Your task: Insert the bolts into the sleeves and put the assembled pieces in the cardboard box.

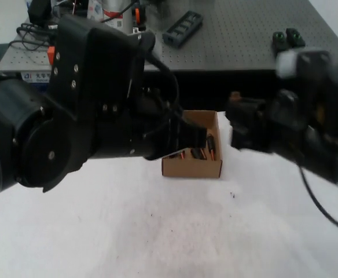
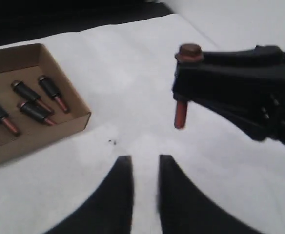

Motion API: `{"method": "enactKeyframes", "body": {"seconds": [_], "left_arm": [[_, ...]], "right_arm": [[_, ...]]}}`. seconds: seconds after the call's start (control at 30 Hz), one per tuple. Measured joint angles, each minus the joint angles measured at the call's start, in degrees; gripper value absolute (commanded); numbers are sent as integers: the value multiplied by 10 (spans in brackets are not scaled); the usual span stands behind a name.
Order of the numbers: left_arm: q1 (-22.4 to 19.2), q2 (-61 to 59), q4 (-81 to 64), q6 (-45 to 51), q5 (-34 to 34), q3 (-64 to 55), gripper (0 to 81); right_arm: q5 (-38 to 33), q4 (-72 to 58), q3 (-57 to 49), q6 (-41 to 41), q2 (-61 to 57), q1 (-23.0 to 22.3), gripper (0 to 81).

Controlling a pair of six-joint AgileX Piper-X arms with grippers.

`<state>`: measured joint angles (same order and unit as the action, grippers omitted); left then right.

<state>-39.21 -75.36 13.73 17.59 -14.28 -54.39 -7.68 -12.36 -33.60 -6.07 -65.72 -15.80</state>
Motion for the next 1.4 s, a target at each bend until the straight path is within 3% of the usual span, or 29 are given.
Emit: {"method": "enactKeyframes", "body": {"seconds": [0.2,0.3,0.47,0.67,0.93,1.0,1.17,1.23,1.4], "left_arm": [[0,0,28,-14,26,0,1],[0,4,42,-14,45,7,6],[0,68,16,-14,95,68,7],[1,178,-20,0,143,198,7],[1,338,-21,25,148,311,7],[1,348,-21,25,148,322,7],[1,381,2,27,117,363,7],[1,386,3,29,113,368,7],[1,418,3,13,130,372,7]], "right_arm": [[2,41,-129,8,-158,0,18],[13,134,-261,10,-290,0,18],[50,201,-364,17,-398,0,18],[56,224,-425,25,-473,0,18],[57,271,-458,26,-534,0,3],[57,273,-458,28,-534,2,64],[37,268,-459,29,-534,9,361],[30,268,-459,24,-534,14,374],[17,262,-459,20,-534,22,305]]}}
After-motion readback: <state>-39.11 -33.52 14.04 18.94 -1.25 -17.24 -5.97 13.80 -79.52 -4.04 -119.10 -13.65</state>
